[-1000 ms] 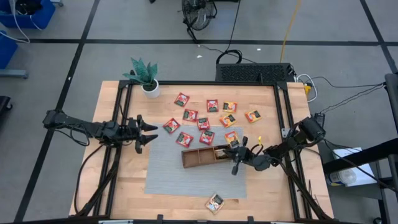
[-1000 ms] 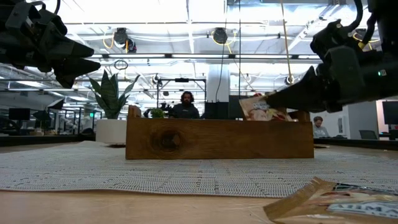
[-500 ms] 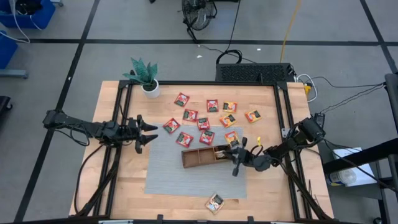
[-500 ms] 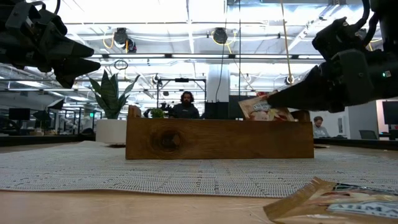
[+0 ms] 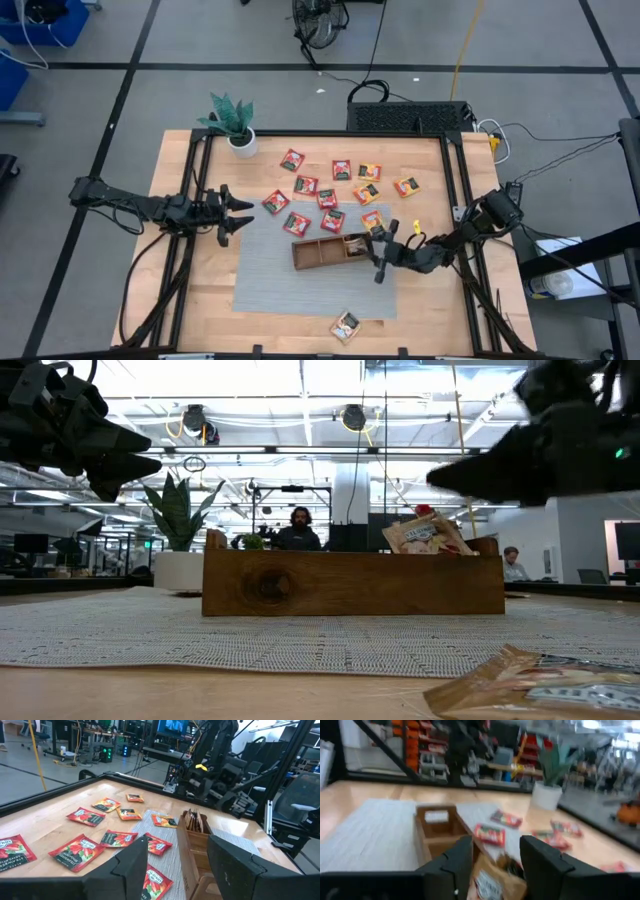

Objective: Pick & Place Tea
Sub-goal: Put the brown tea bag into the right compartment of the wood organizer

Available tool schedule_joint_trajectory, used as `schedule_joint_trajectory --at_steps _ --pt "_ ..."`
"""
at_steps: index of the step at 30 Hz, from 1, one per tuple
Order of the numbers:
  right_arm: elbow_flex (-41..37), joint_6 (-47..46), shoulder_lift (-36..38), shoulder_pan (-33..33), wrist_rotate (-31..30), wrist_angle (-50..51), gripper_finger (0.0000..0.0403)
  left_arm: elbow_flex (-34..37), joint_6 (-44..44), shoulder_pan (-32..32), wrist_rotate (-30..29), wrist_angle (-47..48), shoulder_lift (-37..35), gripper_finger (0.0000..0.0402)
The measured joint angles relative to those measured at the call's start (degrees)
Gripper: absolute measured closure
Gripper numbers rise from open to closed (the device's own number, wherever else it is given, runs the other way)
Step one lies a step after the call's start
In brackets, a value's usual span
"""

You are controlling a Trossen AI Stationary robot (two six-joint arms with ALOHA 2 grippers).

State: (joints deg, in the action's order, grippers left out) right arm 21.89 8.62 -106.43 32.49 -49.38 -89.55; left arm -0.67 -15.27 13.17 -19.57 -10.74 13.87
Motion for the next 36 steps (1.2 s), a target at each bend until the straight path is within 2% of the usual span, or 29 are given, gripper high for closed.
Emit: schedule_joint_trajectory --at_steps 4,8,10,12,14,17,19,20,22,29,36 --pt "1.07 8.72 3.34 2.12 4.38 1.5 0.0248 0.0 0.0 0.0 -0.01 0.02 0.0 0.0197" --pt "2.61 15.9 6.65 3.81 16.39 4.44 0.0248 0.0 0.0 0.0 0.0 0.02 0.0 0.0197" --pt "4.98 17.51 8.78 4.71 19.6 9.48 0.0241 0.0 0.0 0.0 0.0 0.02 0.0 0.0197" --pt "8.86 17.56 11.1 5.51 19.47 23.05 0.0229 0.0 0.0 -0.01 0.0 0.02 -0.01 0.0197" --pt "15.4 14.38 12.99 5.88 19.6 44.58 0.0213 0.0 0.0 -0.02 0.0 0.07 0.0 0.0197" --pt "28.85 3.97 13.62 5.83 21.35 78.98 0.0186 0.0 0.01 -0.01 0.0 0.08 0.0 0.0197" --pt "36.23 -3.07 12.4 5.35 25.12 93.75 0.0171 -0.02 0.0 0.0 0.0 -0.09 0.0 0.0197" --pt "38.74 -5.46 11.77 5.07 27.82 97.66 0.0165 -0.02 0.0 -0.02 0.0 -0.03 0.0 0.0197" --pt "41.56 -7.24 10.93 5.06 32.81 100.32 0.0157 -0.02 0.02 -0.01 0.0 -0.07 0.0 0.0197" --pt "43.41 -11.78 5.22 5.54 45.36 93.0 0.0151 -0.02 0.0 0.0 0.0 -0.05 0.0 0.0197" --pt "43.41 -11.74 -1.43 5.45 47.5 85.82 0.0151 -0.02 0.0 -0.01 0.0 0.14 0.0 0.0197"
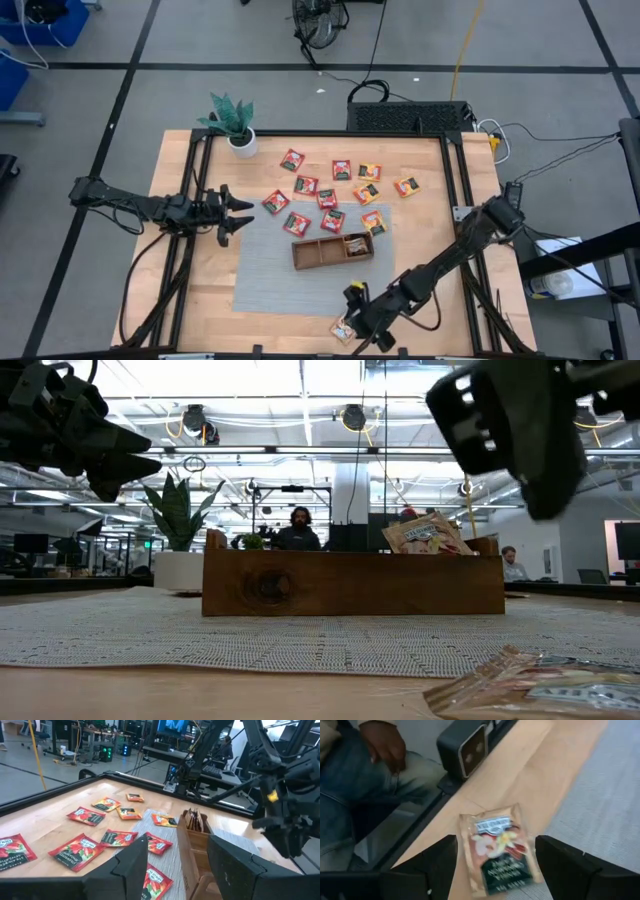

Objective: Pick & Place Tea
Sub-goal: Put the brown tea bag into the right compartment of the wood organizer

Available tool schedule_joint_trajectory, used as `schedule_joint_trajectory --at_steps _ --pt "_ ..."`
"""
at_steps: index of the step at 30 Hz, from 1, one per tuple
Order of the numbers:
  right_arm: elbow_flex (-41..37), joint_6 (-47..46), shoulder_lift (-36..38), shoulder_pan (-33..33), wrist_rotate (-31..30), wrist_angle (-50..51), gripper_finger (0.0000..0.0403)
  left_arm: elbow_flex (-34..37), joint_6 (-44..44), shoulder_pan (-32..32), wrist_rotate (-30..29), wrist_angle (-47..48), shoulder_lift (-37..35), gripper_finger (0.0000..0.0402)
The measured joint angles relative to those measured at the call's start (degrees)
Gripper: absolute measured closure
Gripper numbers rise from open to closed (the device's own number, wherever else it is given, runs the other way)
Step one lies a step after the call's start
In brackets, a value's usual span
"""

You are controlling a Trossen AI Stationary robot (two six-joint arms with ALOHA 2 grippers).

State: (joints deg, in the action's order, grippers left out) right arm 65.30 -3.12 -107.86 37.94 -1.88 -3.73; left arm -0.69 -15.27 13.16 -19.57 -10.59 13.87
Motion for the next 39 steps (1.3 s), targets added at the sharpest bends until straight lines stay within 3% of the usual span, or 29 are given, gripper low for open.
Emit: schedule_joint_trajectory --at_steps 14,19,28,35,39 --pt "0.11 0.35 -7.07 -1.16 0.65 -1.69 0.0151 0.0 0.0 0.01 0.0 0.01 0.0 0.0197" --pt "0.22 0.6 -8.03 -1.19 -2.33 -0.77 0.0166 0.0 0.01 0.0 0.0 0.03 0.0 0.0197" --pt "0.15 -0.42 -8.08 -0.62 -5.71 -0.18 0.0262 0.0 0.0 -0.01 0.0 0.01 0.0 0.0197" --pt "0.0 -2.35 -8.24 -0.06 -5.89 -1.94 0.0382 0.0 0.0 0.01 0.0 0.01 0.0 0.0197" --pt "-0.04 -2.12 -8.27 0.78 -7.92 -2.29 0.0398 0.02 0.0 0.01 0.0 0.01 0.0 0.0197"
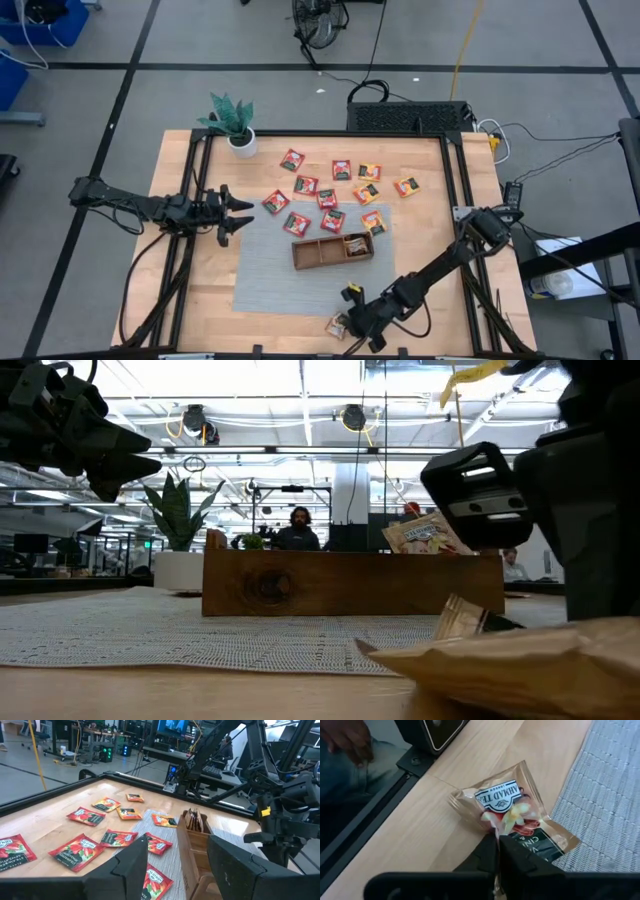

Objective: Pick & Place Tea
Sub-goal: Put the brown tea bag into the right compartment of the wood organizer

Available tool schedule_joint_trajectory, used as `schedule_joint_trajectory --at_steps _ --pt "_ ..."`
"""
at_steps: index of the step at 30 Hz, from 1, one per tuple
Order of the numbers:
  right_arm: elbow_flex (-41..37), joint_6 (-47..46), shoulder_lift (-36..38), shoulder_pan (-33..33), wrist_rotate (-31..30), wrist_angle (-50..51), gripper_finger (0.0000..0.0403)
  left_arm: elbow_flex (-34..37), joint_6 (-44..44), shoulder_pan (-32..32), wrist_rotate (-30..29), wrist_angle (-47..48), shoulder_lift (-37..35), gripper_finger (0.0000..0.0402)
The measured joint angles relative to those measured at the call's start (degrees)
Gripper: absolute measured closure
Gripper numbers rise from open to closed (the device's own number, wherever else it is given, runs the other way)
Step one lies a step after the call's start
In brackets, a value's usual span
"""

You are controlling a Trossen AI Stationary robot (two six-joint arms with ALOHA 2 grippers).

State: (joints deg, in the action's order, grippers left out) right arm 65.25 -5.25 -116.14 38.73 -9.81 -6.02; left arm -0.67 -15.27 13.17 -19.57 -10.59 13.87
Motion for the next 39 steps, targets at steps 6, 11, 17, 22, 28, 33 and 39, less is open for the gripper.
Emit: schedule_joint_trajectory --at_steps 6,11,17,22,28,33,39 --pt "-0.28 3.29 3.98 2.52 -4.0 2.97 0.0402 0.0 0.01 -0.02 0.0 0.0 0.0 0.0197" --pt "-0.08 7.45 12.52 4.95 -16.19 13.56 0.0403 0.0 0.0 -0.02 0.0 0.0 0.0 0.0197" --pt "-0.07 15.26 20.85 5.11 -37.56 28.26 0.0403 0.02 0.0 -0.01 0.0 0.0 0.0 0.0197" --pt "-0.07 31.51 21.8 3.57 -48.31 29.53 0.0403 0.02 0.0 -0.02 0.0 0.0 0.0 0.0197" --pt "-3.11 50.44 18.69 2.19 -57.4 28.54 0.0403 0.02 0.02 -0.01 0.0 0.0 0.0 0.0197" --pt "-9.97 60.39 17.26 1.03 -63.85 25.43 0.0403 0.02 0.0 0.0 0.0 0.02 0.0 0.0197" --pt "-16.2 68.88 17.25 0.61 -65.25 15.16 0.0403 0.02 0.0 -0.01 0.0 0.02 0.0 0.0197"
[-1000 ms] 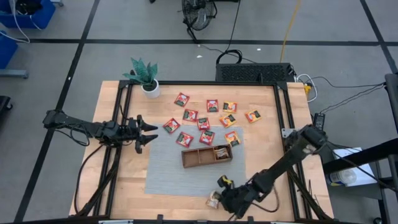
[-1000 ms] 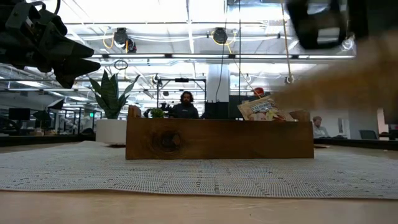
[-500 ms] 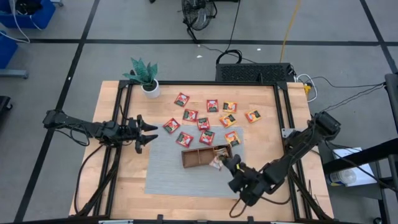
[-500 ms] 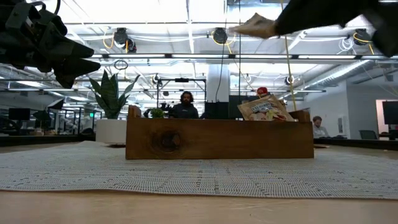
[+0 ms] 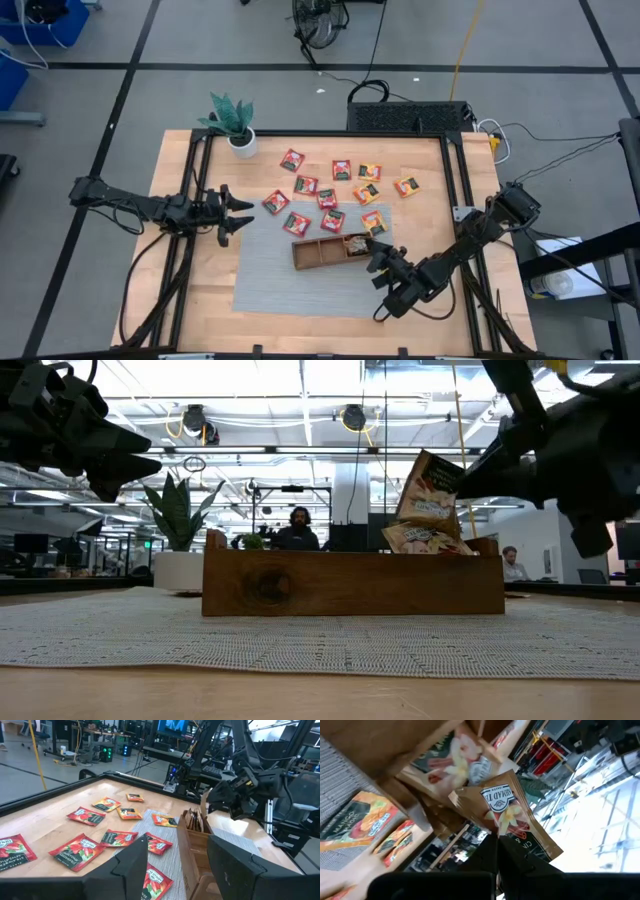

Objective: Pick & Place Tea
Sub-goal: Put the brown tea bag into the right compartment of the wood organizer

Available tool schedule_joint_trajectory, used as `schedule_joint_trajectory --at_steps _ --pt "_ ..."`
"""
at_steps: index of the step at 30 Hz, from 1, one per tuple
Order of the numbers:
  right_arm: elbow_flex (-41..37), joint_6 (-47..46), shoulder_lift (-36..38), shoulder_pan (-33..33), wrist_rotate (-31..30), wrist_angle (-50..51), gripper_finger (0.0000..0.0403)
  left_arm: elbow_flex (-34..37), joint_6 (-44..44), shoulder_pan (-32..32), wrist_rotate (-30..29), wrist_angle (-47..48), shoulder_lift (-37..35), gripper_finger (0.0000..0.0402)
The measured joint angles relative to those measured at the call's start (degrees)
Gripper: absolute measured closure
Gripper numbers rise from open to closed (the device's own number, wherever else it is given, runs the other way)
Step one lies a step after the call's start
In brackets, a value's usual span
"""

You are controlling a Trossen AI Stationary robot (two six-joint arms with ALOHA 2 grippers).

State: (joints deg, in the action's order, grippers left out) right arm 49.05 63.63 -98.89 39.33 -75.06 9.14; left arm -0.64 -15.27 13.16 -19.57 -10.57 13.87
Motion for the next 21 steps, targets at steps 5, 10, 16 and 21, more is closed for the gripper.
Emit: schedule_joint_trajectory --at_steps 5,10,16,21 --pt "-1.66 5.0 0.04 0.02 1.36 -5.09 0.0403 0.0 0.0 0.0 -0.01 0.0 0.0 0.0197" --pt "-3.55 7.55 0.06 0.02 3.86 -5.05 0.0403 0.0 0.0 -0.01 0.0 0.0 0.0 0.0197" --pt "-5.01 6.41 0.07 0.13 6.26 -5.42 0.0403 0.0 0.0 0.01 0.0 0.0 0.0 0.0197" --pt "-5.7 8.53 0.07 0.13 8.07 -10.94 0.0403 0.0 0.0 -0.01 0.0 0.0 0.0 0.0197"
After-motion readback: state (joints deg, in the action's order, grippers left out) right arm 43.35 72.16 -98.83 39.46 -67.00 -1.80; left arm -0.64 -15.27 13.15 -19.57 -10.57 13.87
